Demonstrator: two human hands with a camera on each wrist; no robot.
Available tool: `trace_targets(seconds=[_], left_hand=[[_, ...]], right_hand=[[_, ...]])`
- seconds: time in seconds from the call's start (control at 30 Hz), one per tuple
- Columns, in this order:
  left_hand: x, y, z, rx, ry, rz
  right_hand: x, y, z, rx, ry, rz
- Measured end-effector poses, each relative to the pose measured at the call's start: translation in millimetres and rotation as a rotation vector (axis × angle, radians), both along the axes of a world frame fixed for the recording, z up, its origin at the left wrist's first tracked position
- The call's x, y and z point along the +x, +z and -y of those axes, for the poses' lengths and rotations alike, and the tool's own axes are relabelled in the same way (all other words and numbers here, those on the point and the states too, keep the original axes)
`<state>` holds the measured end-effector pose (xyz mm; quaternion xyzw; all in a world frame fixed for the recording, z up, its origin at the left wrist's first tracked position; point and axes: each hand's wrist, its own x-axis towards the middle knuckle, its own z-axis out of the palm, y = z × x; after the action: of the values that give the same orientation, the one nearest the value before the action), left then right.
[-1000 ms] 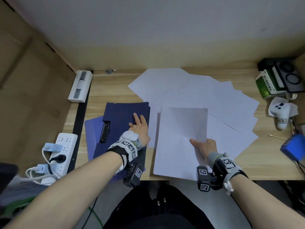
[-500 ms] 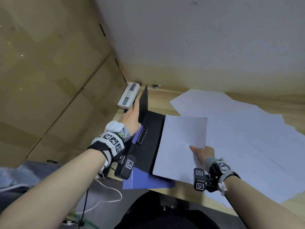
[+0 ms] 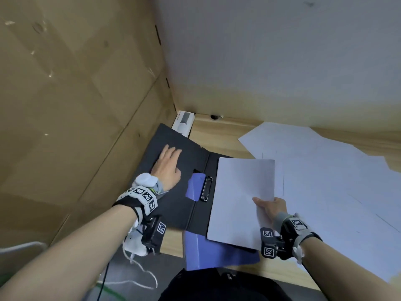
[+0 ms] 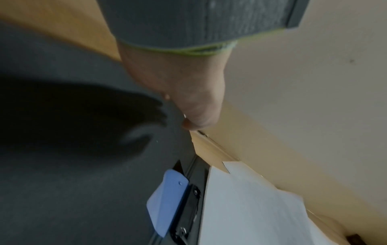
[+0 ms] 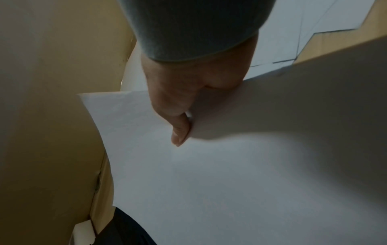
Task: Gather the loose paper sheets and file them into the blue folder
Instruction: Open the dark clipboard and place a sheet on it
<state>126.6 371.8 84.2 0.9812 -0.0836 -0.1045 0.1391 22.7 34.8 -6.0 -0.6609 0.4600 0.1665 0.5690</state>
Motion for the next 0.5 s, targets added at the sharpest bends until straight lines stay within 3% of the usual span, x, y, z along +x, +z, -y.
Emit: trace_targets(seconds=[0.1, 0.2, 0.37, 0.5], left_hand=[[-2.2, -15.3, 17.6, -0.168, -0.023, -0.165], [-12.0, -35.0, 43.3, -0.082, -0.045, -0.325], [-30.4, -85.8, 71.1, 0.087, -0.047, -0.353], [-22.8, -102.5, 75.5, 0.156, -0.073, -0.347]], right_hand=[[-6.1, -3.0, -7.1, -0.020, -0.025, -0.002], [-15.4, -2.1, -7.2, -0.023, -0.032, 0.015], [-29.9, -2.2, -6.8, -0.045, -0.066, 0.002], [-34.4, -2.1, -2.0, -0.048, -0.095, 0.006]])
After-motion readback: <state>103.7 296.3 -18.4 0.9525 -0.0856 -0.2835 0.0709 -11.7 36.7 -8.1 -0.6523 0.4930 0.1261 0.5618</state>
